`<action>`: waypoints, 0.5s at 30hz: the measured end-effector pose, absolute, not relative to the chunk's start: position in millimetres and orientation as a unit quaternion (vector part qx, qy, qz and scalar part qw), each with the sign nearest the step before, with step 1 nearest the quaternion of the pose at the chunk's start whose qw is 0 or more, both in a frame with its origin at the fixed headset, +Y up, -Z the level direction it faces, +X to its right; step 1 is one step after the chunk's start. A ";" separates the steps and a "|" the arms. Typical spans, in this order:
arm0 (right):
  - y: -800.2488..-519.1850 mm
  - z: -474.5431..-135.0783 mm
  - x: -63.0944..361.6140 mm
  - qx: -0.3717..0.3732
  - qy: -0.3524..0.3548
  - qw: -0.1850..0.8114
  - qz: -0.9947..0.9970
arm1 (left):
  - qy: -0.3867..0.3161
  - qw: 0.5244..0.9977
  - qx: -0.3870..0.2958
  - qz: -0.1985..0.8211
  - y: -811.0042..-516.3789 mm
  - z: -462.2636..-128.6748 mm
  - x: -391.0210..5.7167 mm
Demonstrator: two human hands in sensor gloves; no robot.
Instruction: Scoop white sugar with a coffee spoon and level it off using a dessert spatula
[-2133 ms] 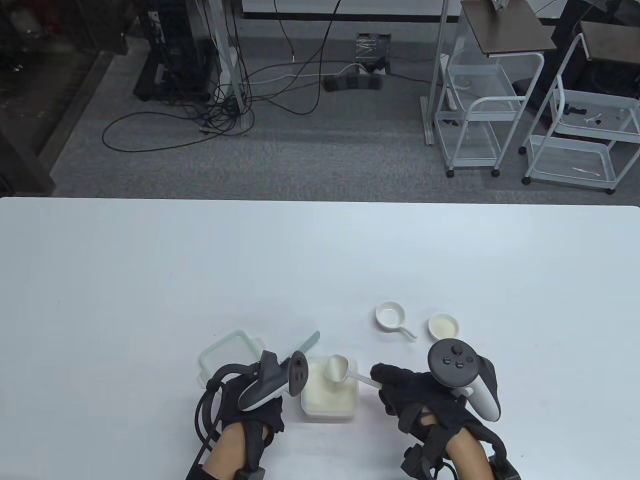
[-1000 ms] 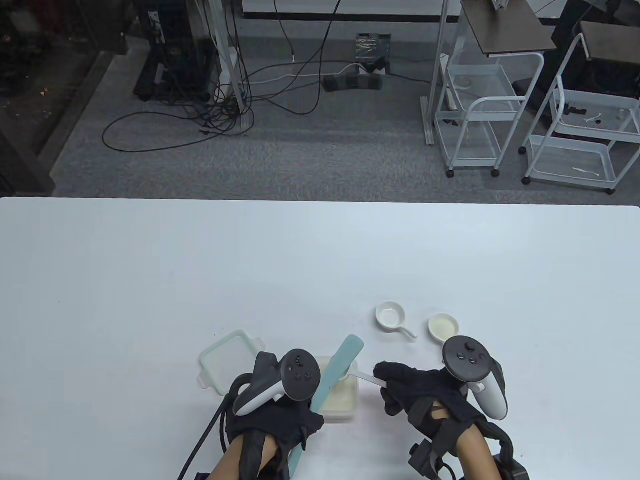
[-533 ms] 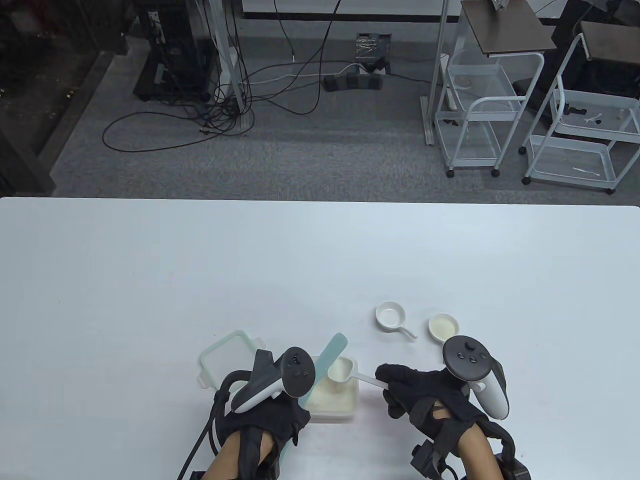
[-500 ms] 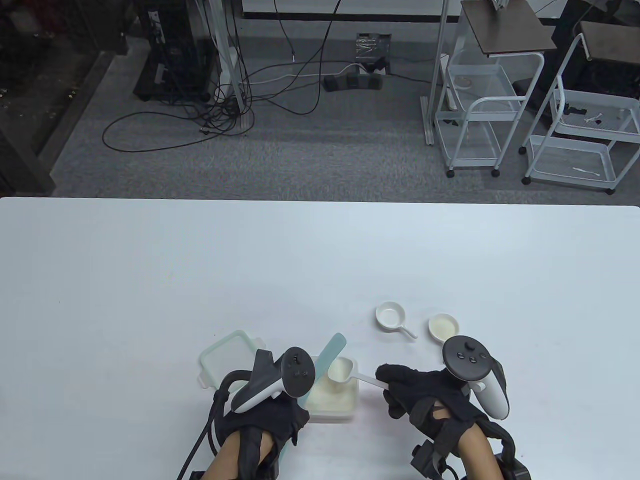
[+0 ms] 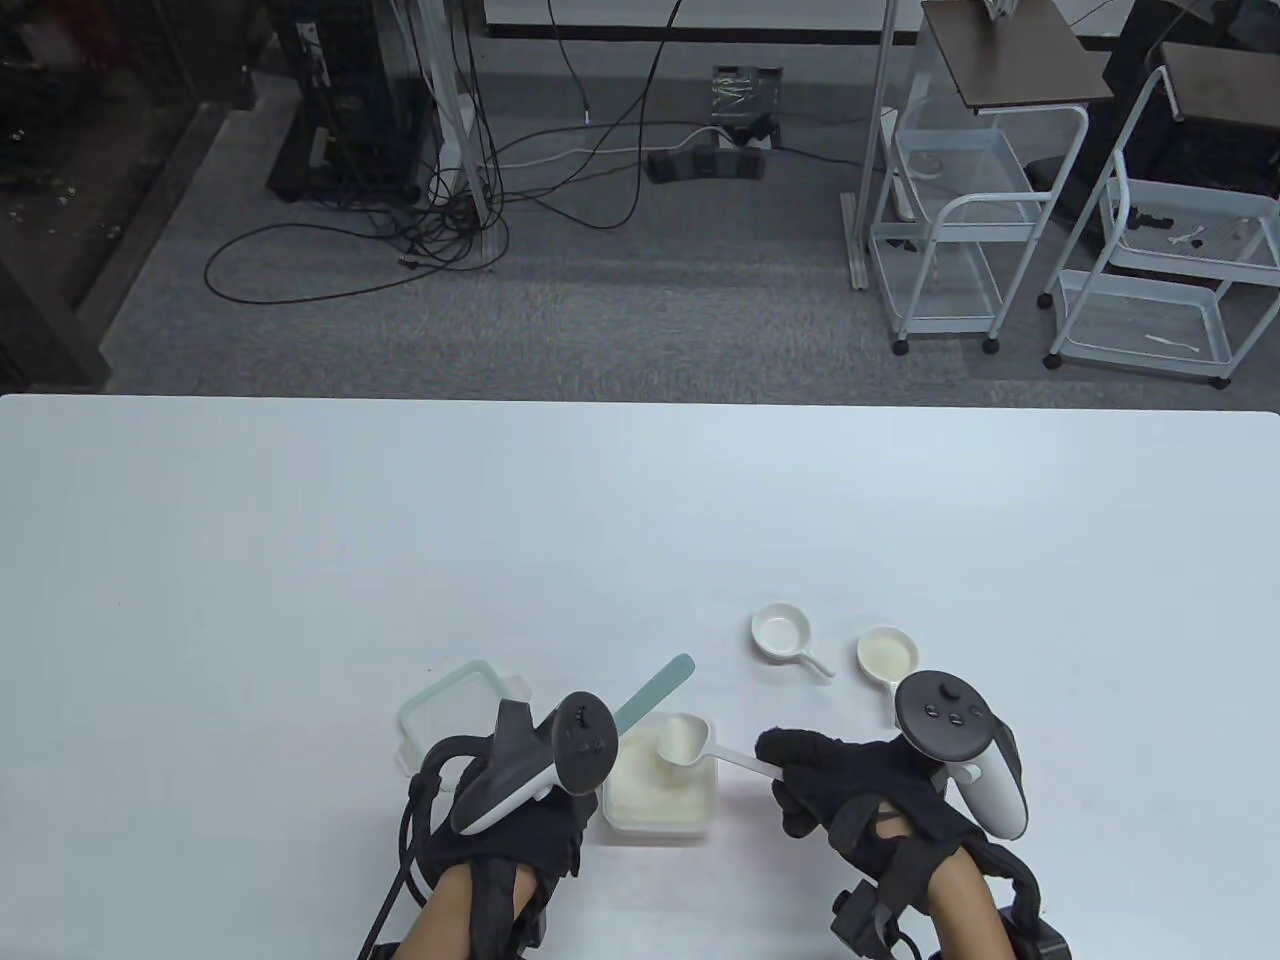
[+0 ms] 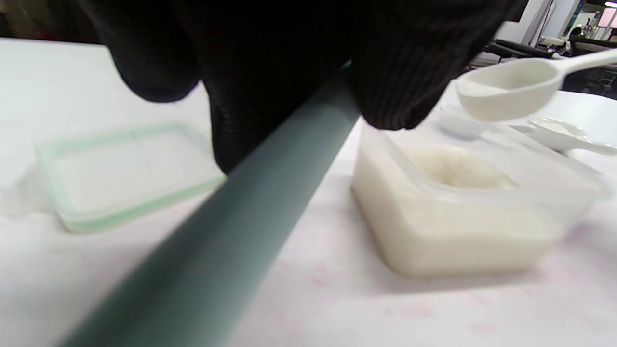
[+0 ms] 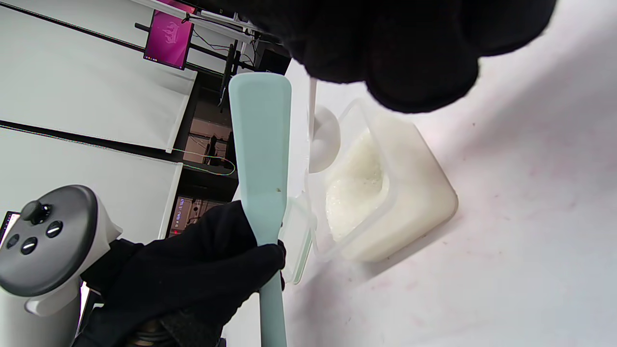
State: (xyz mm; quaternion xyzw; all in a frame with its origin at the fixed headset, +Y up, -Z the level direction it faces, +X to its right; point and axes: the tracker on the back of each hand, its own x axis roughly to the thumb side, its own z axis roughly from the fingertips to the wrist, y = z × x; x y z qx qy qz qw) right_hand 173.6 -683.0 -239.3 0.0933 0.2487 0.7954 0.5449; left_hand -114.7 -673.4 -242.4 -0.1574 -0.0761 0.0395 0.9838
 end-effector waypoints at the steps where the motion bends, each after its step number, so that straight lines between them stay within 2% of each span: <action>1: -683.0 -239.4 173.7 0.095 0.249 0.545 0.795 | -0.074 0.984 -0.156 0.045 -672.1 -243.0 -117.2; 8: -682.8 -239.3 175.1 0.101 0.252 0.549 0.790 | -0.075 0.981 -0.163 0.069 -670.1 -244.2 -122.0; 11: -683.0 -239.0 174.9 0.103 0.256 0.549 0.789 | -0.084 0.976 -0.187 0.073 -673.8 -244.3 -119.5; 13: -683.2 -238.8 173.9 0.105 0.261 0.547 0.789 | -0.085 0.965 -0.244 0.035 -681.9 -244.1 -115.3; 14: -683.2 -238.6 173.5 0.106 0.263 0.545 0.789 | -0.087 0.964 -0.252 0.009 -682.1 -242.8 -114.9; 15: -683.2 -238.5 173.2 0.107 0.263 0.545 0.789 | -0.080 0.970 -0.231 0.011 -680.2 -242.6 -113.6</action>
